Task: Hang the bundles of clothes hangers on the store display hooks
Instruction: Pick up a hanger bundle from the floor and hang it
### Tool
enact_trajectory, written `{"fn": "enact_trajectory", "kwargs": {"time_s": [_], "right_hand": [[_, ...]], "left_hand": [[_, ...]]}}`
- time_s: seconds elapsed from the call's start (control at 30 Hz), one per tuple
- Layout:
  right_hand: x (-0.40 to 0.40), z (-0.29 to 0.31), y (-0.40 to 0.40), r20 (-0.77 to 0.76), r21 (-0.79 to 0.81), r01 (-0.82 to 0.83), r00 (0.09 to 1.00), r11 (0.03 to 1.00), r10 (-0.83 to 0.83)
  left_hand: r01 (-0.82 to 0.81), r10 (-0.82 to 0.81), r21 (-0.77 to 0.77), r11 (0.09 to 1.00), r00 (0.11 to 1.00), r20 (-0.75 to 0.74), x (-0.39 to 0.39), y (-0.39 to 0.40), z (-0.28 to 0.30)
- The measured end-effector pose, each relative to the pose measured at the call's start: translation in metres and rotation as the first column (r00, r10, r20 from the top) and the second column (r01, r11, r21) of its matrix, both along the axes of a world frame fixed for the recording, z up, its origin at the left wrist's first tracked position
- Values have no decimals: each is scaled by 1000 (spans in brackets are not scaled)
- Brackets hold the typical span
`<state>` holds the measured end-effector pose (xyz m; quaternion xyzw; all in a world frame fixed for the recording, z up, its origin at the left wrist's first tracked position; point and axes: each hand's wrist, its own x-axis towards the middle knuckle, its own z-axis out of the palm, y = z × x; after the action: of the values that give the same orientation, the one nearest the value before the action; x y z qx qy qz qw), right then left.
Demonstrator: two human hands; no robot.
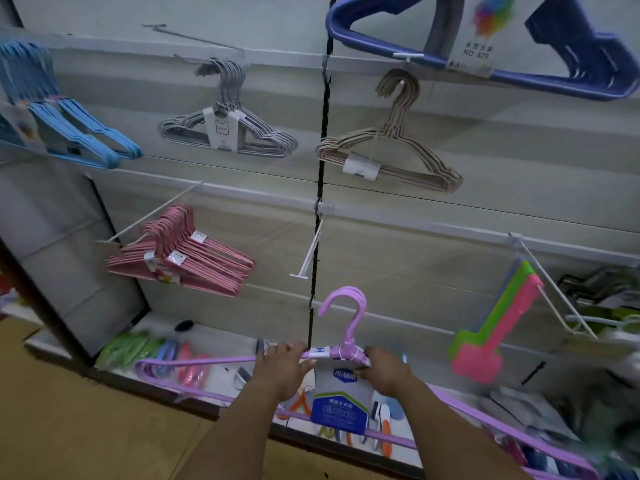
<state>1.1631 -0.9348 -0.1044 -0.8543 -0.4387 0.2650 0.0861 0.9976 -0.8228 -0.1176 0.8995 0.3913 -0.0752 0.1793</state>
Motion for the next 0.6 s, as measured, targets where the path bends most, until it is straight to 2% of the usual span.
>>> {"fn": "enact_trajectory", "kwargs": {"time_s": [0.33, 0.6], "right_hand": [[19, -18, 70, -22, -34, 52, 998, 998, -52], [29, -30, 116, -23, 12, 180, 983, 984, -180]], "left_hand": [[19, -19, -10, 1000, 1000, 7, 23, 75, -24], [115, -117, 65, 991, 993, 19, 48, 135, -29]]}}
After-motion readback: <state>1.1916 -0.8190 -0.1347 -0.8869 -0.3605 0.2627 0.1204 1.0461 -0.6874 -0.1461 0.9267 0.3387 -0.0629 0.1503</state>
